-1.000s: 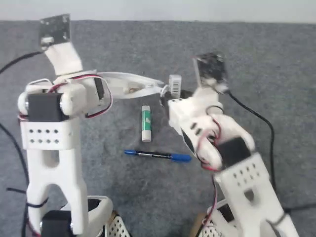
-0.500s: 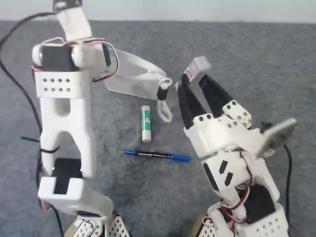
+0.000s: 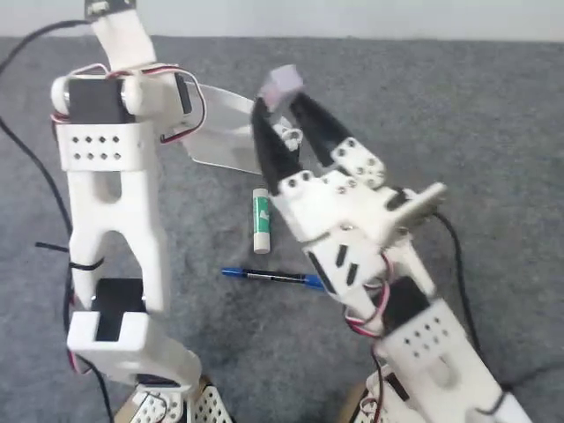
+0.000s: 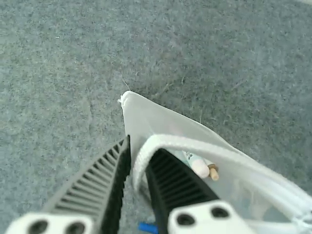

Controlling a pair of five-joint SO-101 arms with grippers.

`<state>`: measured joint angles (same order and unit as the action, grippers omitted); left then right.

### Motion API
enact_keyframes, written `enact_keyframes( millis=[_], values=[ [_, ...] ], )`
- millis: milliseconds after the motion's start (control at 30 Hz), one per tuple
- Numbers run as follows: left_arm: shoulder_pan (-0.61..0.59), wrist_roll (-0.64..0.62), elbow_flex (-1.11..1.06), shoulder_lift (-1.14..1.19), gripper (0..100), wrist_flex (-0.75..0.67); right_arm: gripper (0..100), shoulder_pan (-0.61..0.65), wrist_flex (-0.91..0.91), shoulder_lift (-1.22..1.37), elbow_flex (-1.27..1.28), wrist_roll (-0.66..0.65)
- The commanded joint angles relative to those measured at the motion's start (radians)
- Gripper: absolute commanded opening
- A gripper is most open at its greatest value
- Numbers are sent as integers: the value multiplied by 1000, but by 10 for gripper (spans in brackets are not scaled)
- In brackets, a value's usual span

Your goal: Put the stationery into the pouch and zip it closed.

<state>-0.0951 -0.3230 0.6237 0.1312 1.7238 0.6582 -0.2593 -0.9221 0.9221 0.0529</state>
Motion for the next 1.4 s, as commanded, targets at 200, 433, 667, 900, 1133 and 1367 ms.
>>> enact_keyframes(
  millis=[200,433,667,900,1133,1367],
  values=[
    [-3,-23,33,-2,22,34,6,58,-148,180,-14,-52],
    [-3,-25,-1,-5,22,28,6,58,-213,303,-14,-52],
    [-3,-25,-2,2,22,28,6,27,-265,412,-2,-57],
    [-5,-25,-2,2,22,28,8,25,-332,420,71,-60],
    [-66,-25,-1,0,22,28,7,25,-331,291,106,-55],
    [-63,-25,-1,2,22,26,7,31,-331,205,123,-51]
  ],
)
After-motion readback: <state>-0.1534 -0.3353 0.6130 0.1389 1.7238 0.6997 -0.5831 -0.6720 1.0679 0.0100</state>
